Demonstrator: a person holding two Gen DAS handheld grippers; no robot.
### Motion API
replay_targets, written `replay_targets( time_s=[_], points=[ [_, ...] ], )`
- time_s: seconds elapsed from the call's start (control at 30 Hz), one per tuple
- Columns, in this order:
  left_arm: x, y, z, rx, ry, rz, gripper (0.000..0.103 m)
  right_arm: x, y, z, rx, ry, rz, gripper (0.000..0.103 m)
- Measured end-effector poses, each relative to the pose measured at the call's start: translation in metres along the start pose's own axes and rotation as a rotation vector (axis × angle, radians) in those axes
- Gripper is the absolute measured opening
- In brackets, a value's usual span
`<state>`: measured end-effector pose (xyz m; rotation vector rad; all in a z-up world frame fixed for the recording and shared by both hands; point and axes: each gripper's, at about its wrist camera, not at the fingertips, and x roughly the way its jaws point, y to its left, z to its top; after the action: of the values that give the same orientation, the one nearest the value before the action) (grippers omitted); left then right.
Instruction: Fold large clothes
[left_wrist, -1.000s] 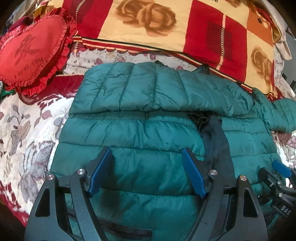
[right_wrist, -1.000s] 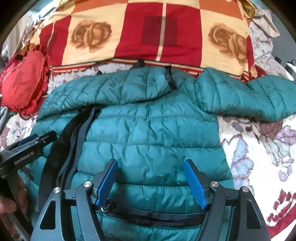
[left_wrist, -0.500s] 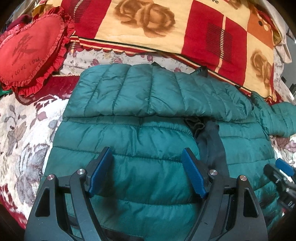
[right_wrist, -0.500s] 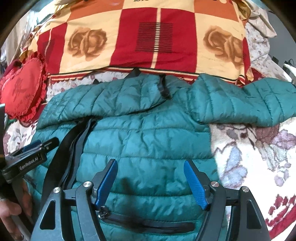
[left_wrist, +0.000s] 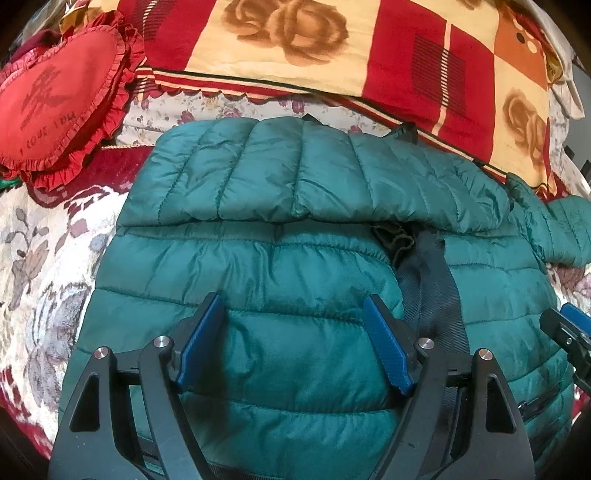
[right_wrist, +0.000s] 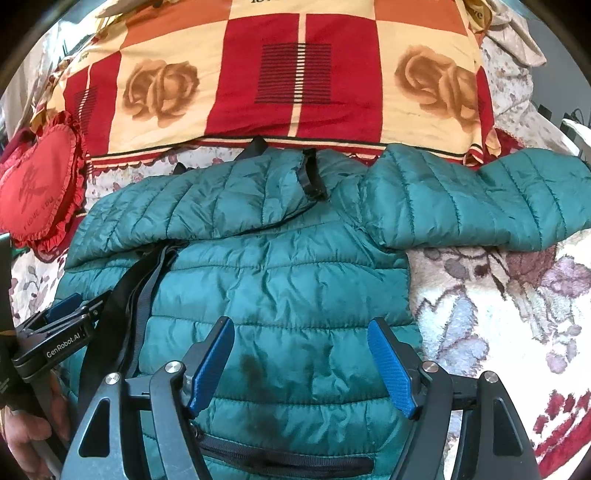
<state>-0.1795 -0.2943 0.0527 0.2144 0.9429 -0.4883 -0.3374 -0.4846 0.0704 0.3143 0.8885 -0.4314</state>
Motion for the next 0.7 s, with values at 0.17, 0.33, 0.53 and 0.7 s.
replay_targets(
  time_s=[0.17,0.33,0.53,0.7],
  points=[
    [0.001,0.0,0.0,0.003,0.0,0.0,0.079,-0.002,-0.006,0.002,0.006,-0.012,-0.015,0.073],
    [0.002,0.001,0.0,-0.003,0.002,-0.009,0.079,-0.008,-0.033,0.013,0.034,-0.047,-0.059,0.075],
    [0.002,0.0,-0.001,0.002,0.004,-0.008,0.079,-0.02,-0.096,0.04,0.115,-0.115,-0.181,0.079],
    [0.002,-0.001,-0.001,0.001,0.003,-0.007,0.079,-0.022,-0.164,0.055,0.231,-0.145,-0.274,0.079]
  ],
)
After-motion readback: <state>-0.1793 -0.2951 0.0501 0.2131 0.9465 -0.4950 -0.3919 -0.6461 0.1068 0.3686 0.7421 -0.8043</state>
